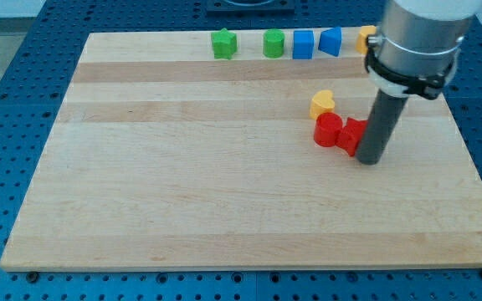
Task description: Push the red blocks into the yellow heart
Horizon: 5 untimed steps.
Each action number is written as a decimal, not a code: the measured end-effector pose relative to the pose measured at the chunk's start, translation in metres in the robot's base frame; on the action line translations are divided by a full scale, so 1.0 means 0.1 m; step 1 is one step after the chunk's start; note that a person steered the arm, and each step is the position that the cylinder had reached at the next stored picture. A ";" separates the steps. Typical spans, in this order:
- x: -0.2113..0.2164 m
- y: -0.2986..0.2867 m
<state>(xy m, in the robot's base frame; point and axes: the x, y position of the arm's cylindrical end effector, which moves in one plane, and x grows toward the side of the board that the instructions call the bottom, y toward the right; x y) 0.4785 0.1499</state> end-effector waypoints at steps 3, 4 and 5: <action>-0.25 -0.03; -0.46 -0.03; -0.64 -0.11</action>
